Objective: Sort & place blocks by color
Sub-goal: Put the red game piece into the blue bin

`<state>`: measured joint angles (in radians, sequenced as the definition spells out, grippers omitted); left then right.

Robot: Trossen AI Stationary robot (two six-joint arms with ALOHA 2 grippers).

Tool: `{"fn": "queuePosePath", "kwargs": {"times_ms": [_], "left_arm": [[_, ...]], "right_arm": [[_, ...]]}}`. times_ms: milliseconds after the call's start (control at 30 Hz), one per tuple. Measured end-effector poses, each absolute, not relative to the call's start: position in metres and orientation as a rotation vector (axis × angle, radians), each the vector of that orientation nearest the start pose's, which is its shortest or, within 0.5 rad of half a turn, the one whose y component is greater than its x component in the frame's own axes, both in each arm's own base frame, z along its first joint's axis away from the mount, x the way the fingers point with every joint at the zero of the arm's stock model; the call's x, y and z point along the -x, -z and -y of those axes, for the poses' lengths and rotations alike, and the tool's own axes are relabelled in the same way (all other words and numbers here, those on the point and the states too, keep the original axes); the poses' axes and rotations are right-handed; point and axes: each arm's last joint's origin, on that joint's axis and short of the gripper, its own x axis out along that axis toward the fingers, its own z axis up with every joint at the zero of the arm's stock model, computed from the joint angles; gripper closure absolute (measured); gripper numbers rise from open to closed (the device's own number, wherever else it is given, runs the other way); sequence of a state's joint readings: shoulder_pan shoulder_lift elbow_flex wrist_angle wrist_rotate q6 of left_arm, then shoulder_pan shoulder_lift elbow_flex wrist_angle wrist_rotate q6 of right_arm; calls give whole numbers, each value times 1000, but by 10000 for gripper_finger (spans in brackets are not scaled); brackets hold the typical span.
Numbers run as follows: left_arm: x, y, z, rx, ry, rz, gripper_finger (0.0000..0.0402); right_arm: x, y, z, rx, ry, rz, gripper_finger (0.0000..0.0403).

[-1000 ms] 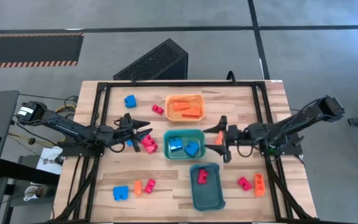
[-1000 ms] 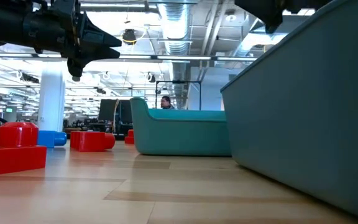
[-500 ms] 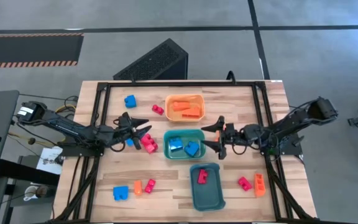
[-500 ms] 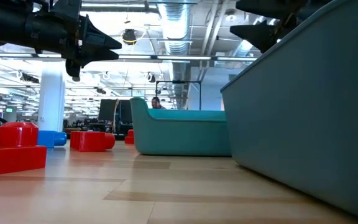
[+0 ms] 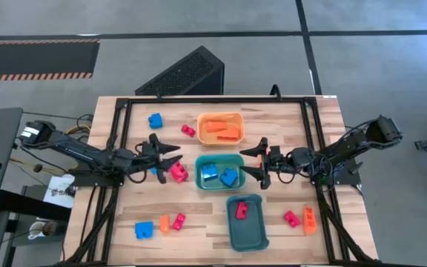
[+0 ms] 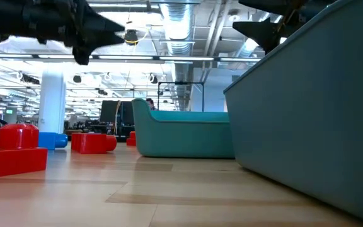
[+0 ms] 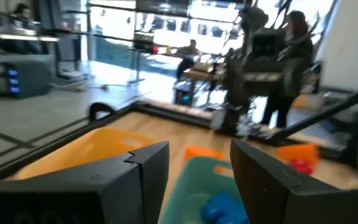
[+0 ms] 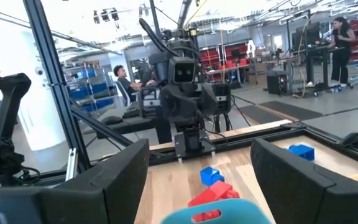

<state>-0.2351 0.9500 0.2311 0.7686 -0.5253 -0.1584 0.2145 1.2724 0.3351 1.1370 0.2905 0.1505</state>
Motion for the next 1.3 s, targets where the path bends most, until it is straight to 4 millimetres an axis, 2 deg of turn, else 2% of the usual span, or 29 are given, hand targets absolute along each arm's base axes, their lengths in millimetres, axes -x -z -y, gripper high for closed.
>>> {"fn": "queuePosePath", "kwargs": {"times_ms": [167, 367, 700, 1033, 1167, 1300], "left_arm": [[-184, -217, 31, 205, -232, 18, 242], [-191, -223, 33, 219, -253, -159, 242], [-191, -214, 35, 236, -212, -325, 242], [-191, -212, 35, 237, -226, -344, 242], [-191, -212, 35, 238, -227, -342, 242], [-191, -212, 35, 242, -225, -344, 242]], "right_arm": [[-226, -213, -41, -200, 59, 197, 101], [-226, -213, -41, -209, 57, 197, 101], [-225, -214, -43, -229, 43, 208, 101], [-225, -213, -42, -245, 51, 203, 101], [-222, -217, -40, -315, 129, 145, 101], [-224, -231, -43, -336, 152, -32, 101]]}}
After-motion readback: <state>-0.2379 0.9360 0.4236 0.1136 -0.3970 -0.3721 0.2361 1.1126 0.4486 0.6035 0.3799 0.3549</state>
